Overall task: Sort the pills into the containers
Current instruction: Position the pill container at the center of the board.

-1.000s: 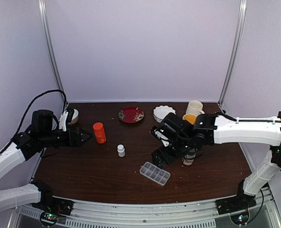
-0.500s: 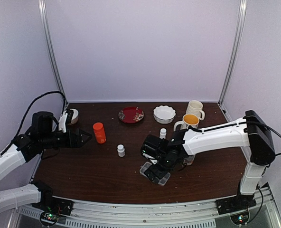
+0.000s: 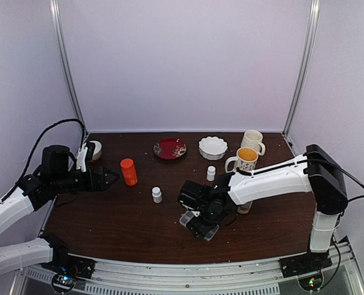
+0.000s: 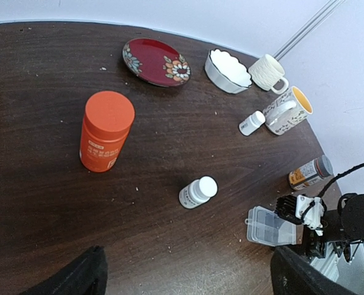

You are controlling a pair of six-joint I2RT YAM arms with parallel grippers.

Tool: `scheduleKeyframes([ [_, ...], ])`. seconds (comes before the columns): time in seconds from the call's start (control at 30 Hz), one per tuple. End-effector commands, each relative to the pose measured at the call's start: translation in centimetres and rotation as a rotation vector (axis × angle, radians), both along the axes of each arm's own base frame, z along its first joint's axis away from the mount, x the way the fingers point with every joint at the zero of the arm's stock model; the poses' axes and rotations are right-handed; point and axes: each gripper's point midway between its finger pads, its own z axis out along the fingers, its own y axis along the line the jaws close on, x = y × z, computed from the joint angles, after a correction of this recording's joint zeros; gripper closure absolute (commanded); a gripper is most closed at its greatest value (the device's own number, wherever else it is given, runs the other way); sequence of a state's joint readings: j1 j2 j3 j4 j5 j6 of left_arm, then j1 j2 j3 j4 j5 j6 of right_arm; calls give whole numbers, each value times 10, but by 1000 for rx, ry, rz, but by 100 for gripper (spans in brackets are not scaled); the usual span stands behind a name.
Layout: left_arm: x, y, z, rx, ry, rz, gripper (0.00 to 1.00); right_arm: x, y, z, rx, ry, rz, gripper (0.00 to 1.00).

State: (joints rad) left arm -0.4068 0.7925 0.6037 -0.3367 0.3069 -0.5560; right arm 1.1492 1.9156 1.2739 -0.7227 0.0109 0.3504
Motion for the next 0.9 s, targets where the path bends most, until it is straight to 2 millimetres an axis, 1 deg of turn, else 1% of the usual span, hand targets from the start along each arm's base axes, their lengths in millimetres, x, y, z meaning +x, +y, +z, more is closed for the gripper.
scheduleKeyframes([
  [0.0,3,0,3,-23,-23,17,4,13,14,7,47,-49,-103,27],
  [0.07,4,2,0,-27,-11,36,4,17,19,10,78,-57,-165,31],
  [0.17,5,1,-6,-49,6,49,4,27,29,18,144,-83,-284,32],
  [0.23,6,-1,-9,-67,17,50,4,35,43,26,219,-86,-367,32],
  [0.33,8,-6,-11,-88,33,42,4,43,62,32,300,-81,-433,31],
  [0.4,9,-6,-10,-92,34,46,4,51,67,38,331,-104,-476,29],
  [0.47,9,-8,-8,-99,29,46,4,57,71,44,365,-115,-498,22],
  [0.57,8,-13,-8,-113,29,38,4,63,73,60,421,-128,-495,5],
  [0.6,7,-15,-9,-116,32,34,4,63,72,62,424,-131,-489,2],
  [0.63,5,-17,-10,-117,36,28,4,64,70,66,425,-137,-479,1],
  [0.77,1,-29,-16,-129,52,7,4,63,58,80,424,-166,-438,0],
  [0.87,-2,-40,-24,-124,75,-13,4,60,46,84,417,-177,-416,1],
])
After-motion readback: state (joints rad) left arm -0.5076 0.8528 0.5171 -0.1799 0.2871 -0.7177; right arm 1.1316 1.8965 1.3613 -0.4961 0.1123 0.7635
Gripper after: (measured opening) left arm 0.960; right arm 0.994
